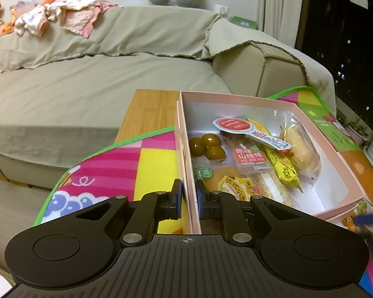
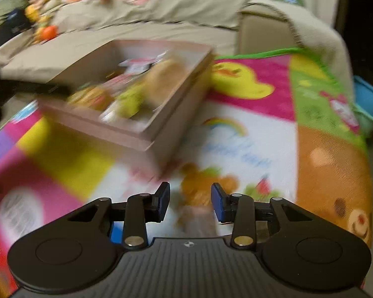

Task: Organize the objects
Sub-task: 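Reach the right tool toward the biscuit packet on the mat, then grasp the clear biscuit packet with the right tool and lift, then lower the biscuit packet into the pink box and open the right tool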

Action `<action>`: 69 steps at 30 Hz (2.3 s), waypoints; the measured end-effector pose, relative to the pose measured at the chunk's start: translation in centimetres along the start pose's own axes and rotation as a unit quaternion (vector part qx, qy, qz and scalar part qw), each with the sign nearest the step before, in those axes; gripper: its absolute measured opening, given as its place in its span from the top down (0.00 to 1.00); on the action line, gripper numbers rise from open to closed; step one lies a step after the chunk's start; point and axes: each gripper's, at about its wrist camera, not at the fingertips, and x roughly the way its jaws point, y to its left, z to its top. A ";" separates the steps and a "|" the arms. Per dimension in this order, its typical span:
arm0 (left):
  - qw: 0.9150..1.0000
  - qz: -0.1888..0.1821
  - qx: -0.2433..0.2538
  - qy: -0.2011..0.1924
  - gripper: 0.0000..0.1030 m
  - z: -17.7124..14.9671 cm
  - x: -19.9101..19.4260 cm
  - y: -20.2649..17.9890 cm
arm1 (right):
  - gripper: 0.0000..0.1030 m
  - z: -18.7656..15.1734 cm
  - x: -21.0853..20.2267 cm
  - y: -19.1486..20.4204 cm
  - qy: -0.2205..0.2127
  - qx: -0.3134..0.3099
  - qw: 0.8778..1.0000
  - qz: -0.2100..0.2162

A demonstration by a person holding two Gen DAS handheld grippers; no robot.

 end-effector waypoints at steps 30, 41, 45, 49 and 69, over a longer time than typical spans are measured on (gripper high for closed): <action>1.000 -0.001 -0.002 0.001 0.87 0.0 0.0 0.1 | 0.35 -2.7 -1.5 -1.5 -0.005 0.059 0.995 -0.079; 1.000 -0.001 -0.001 0.001 0.87 0.0 0.0 0.2 | 0.62 -3.0 -4.0 0.1 0.019 0.050 0.998 -0.027; 1.000 -0.003 -0.004 -0.001 0.87 -0.2 -0.1 0.3 | 0.62 -1.3 -6.8 0.6 -0.015 0.051 0.998 -0.012; 1.000 -0.004 -0.007 -0.002 0.87 -0.2 -0.2 0.4 | 0.62 2.3 -10.5 0.9 -0.080 0.049 0.996 0.004; 1.000 -0.005 -0.005 -0.001 0.86 -0.1 -0.3 0.3 | 0.62 14.4 -7.6 6.4 -0.176 -0.003 0.983 0.043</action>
